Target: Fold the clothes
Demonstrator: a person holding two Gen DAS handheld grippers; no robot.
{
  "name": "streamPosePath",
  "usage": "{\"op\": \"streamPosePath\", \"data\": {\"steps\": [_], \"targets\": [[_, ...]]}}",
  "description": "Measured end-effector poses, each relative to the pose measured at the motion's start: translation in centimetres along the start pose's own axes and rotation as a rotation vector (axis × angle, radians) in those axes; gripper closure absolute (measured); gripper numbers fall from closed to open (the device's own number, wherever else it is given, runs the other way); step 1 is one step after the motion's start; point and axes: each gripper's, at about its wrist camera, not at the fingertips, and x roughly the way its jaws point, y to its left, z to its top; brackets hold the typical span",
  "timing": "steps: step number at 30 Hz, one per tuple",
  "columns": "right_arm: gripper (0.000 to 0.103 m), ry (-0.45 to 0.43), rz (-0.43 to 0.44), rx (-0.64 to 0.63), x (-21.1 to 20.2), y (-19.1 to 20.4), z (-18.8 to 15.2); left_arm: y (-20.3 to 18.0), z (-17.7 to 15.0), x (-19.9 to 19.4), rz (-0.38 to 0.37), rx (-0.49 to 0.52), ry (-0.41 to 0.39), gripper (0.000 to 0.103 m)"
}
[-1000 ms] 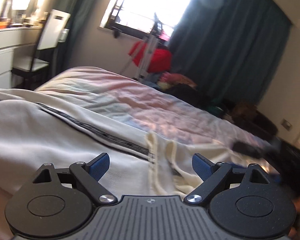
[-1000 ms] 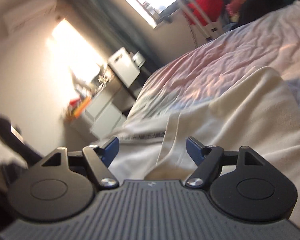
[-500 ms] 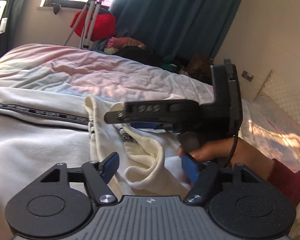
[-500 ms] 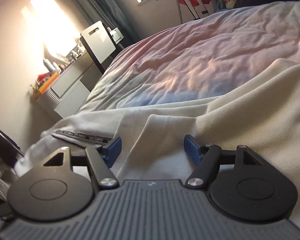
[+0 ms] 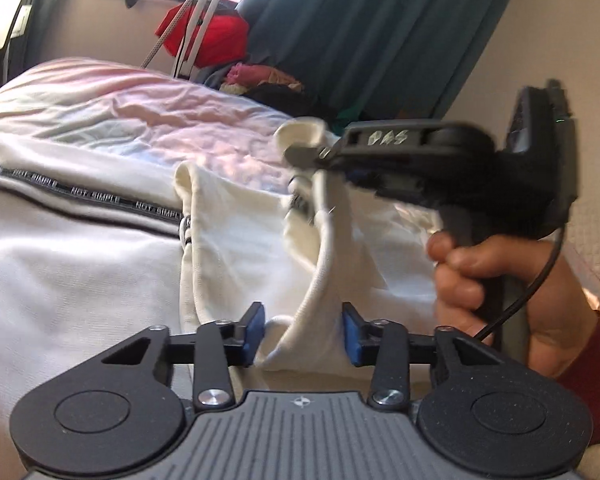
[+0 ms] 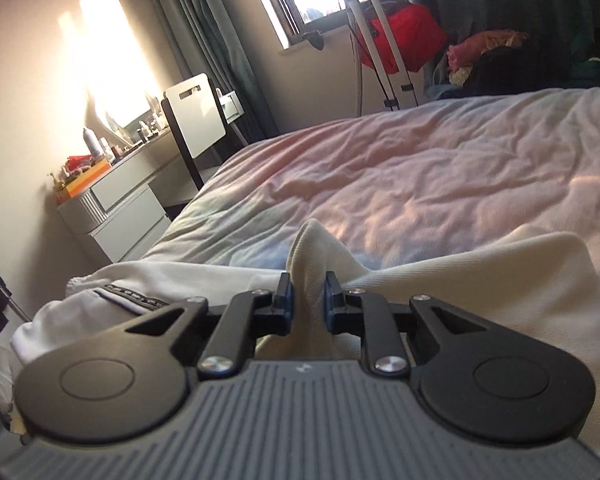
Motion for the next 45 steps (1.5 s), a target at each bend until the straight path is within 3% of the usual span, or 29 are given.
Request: {"op": "streamPosePath", "data": {"steps": [3, 7, 10, 14, 18, 22, 23, 24, 25, 26, 35, 39, 45], "targets": [[0.084, -0.034, 0.013, -0.019, -1.0, 0.6, 0.4, 0.1, 0.5, -1.2, -0.028, -0.094, 0.018, 0.075], [0.084, -0.027, 0.056, -0.035, -0.9, 2.1, 0.2, -0.2, 0.0, -4.0, -0.009, -0.161, 0.019, 0.077], [0.084, -0.006, 0.083, -0.105, 0.1, 3.9, -0.9, 0.0, -0.8, -5.0, 0.047, -0.146, 0.01, 0.077], [0.084, 0.085, 0.003, -0.228, 3.7, 5.2, -4.4, 0.2, -1.4, -2.9, 0.138, -0.091, 0.071, 0.076], [0.082, 0.1, 0.002, -0.153, 4.7, 3.6, -5.4, -0.2, -1.3, -2.9, 0.151, -0.04, 0.052, 0.07], [0.072, 0.113, 0.005, -0.076, 4.5, 2.8, -4.6, -0.5, -1.4, -3.8, 0.143, -0.028, 0.022, 0.062], [0.059, 0.111, -0.001, -0.062, 4.3, 2.7, -4.5, -0.7, -1.5, -4.2, 0.143, -0.022, 0.011, 0.059], [0.036, 0.093, -0.006, -0.05, 3.7, 2.6, -4.2, -1.1, -1.6, -4.7, 0.154, -0.007, -0.008, 0.048], [0.026, 0.071, -0.01, -0.038, 3.0, 2.4, -3.9, -1.5, -1.6, -5.1, 0.173, 0.013, -0.033, 0.038], [0.015, 0.049, -0.015, -0.027, 2.2, 2.3, -3.6, -1.9, -1.6, -5.5, 0.187, 0.033, -0.056, 0.036], [0.014, -0.109, -0.145, 0.016, -8.4, 2.6, -1.7, -4.0, -1.3, -9.3, 0.247, 0.096, -0.197, 0.025], [0.014, -0.15, -0.217, -0.057, -12.7, 4.2, -2.4, -5.0, -1.6, -11.1, 0.285, 0.128, -0.238, 0.021], [0.014, -0.185, -0.256, -0.036, -18.3, 5.4, -4.5, -5.4, -3.7, -13.7, 0.322, 0.155, -0.261, 0.013]]}}
